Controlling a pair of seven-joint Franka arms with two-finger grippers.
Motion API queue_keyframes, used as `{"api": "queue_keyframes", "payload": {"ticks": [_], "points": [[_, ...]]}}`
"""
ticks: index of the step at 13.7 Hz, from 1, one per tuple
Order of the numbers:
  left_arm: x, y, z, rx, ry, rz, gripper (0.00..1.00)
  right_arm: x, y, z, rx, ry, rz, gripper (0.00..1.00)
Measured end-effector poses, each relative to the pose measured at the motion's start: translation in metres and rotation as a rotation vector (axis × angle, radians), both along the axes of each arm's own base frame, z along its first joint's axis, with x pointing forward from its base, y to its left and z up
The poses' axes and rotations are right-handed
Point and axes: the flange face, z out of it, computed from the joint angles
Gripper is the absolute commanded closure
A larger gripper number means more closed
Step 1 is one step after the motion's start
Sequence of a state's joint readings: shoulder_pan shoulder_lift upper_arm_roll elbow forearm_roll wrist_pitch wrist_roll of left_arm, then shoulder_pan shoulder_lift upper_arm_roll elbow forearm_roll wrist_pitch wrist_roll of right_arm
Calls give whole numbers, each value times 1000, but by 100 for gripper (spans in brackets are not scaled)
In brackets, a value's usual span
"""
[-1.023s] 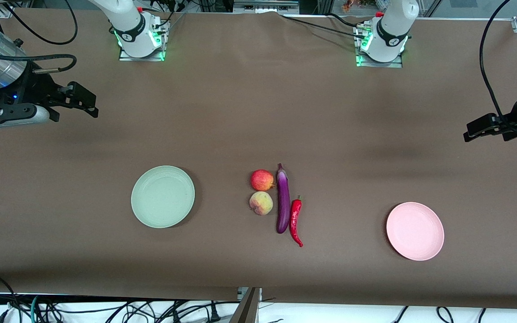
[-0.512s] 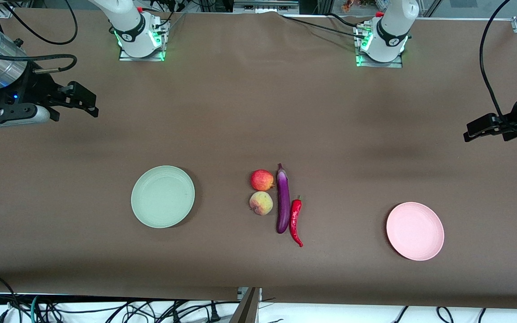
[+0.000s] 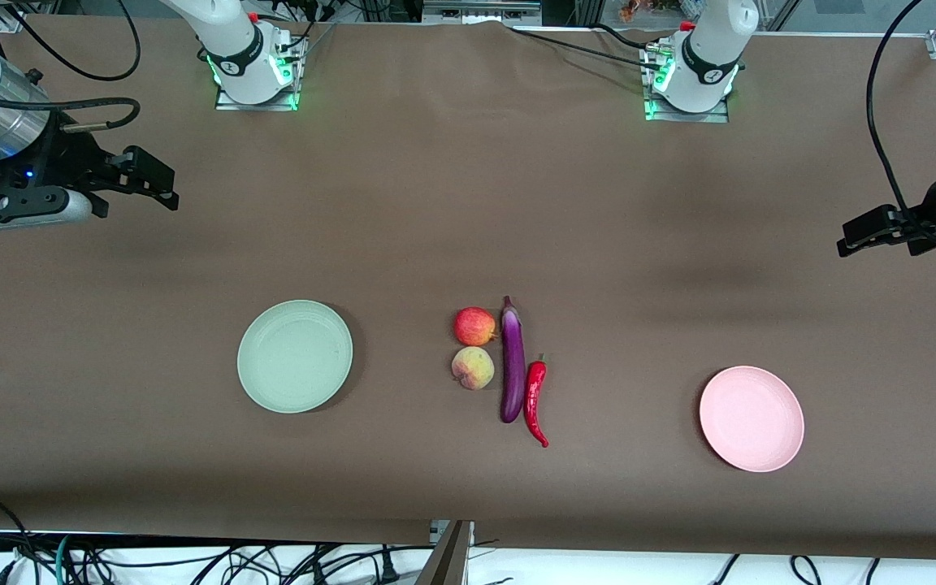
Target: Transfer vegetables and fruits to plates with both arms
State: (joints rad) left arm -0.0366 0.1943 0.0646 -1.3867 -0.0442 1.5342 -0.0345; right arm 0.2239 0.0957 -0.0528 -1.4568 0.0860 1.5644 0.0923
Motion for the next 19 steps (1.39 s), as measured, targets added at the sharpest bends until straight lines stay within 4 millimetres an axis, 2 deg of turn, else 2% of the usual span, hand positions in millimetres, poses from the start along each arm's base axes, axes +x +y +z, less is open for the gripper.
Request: {"api": "queue_keyframes", "payload": {"ticks": [4, 9, 10, 13, 15, 17, 19], "points": [[0, -10, 0, -2, 0, -18, 0, 0, 0, 0, 0, 1, 0, 0], [0, -38, -4, -2, 11, -64, 0, 0, 0, 0, 0, 2, 1, 0], [1, -41, -9, -2, 26, -69, 0, 0, 0, 0, 0, 2, 1, 0], [9, -54, -45, 2, 109, -89, 0, -1, 0, 0, -1, 7, 2, 0], [13, -60, -59, 3, 127, -99, 0, -5, 3, -3, -6, 36, 11, 0], [16, -72, -60, 0, 109, -114, 0, -10, 17, -5, -8, 55, 39, 0], [21, -98, -69, -36, 91, -105, 0, -12, 35, -6, -8, 50, 70, 0]]}}
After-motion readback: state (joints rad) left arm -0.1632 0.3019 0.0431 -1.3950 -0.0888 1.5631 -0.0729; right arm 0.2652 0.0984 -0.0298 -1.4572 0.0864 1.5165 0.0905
